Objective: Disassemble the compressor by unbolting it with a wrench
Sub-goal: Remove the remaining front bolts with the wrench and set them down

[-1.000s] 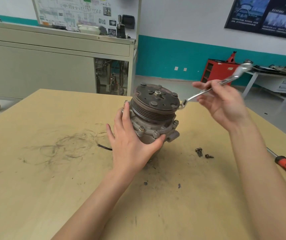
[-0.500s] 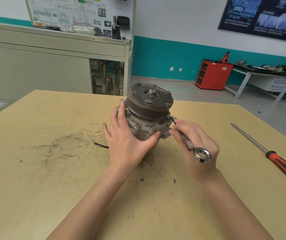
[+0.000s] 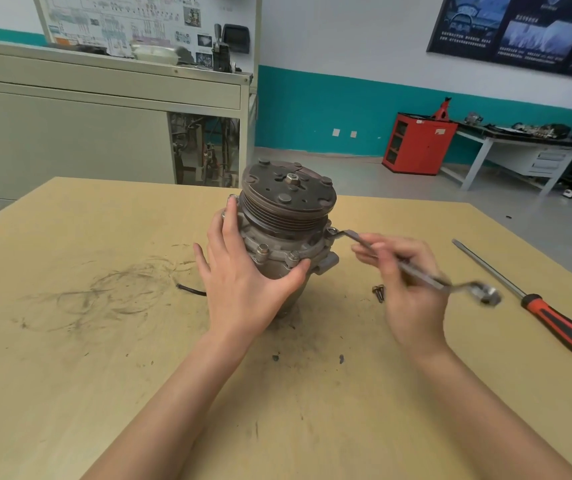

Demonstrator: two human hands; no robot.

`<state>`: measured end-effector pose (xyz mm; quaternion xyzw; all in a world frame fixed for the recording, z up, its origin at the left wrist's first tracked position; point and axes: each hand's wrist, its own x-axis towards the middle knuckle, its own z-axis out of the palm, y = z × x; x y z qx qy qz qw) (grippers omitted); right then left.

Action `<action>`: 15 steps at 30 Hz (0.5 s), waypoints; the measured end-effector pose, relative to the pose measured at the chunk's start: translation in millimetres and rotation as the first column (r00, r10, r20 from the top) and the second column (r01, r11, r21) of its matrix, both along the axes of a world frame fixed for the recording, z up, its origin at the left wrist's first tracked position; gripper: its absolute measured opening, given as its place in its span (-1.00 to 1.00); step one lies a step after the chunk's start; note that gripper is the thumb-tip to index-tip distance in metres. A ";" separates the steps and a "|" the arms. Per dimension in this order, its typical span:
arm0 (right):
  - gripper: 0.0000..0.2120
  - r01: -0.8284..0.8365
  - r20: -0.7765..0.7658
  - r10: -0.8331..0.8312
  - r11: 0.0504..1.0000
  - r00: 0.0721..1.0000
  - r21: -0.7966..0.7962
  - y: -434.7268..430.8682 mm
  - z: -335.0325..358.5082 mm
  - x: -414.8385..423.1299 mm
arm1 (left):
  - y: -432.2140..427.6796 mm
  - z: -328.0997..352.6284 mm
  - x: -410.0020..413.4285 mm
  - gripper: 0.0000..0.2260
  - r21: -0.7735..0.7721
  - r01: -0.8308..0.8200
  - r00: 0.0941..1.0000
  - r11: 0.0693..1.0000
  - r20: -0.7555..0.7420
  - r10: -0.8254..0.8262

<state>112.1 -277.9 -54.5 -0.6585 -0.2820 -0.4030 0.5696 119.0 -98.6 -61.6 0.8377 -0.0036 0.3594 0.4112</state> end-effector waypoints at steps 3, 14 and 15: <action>-0.85 -0.222 -0.260 0.318 0.914 0.912 0.339 -8.2 14.5 16.1 | 1.0 0.7 -0.2 0.04 0.006 0.003 1.000 1.000 -0.006 -0.003; -0.86 -0.554 -0.793 0.533 0.772 0.295 0.313 -16.7 64.1 131.4 | 1.3 -1.3 -0.1 0.04 -0.009 0.019 1.000 1.000 0.000 -0.019; -0.86 -0.560 -0.794 0.533 0.768 0.291 0.311 -13.7 65.2 134.5 | 0.8 -1.3 -0.2 0.04 -0.011 0.019 1.000 1.000 0.003 -0.019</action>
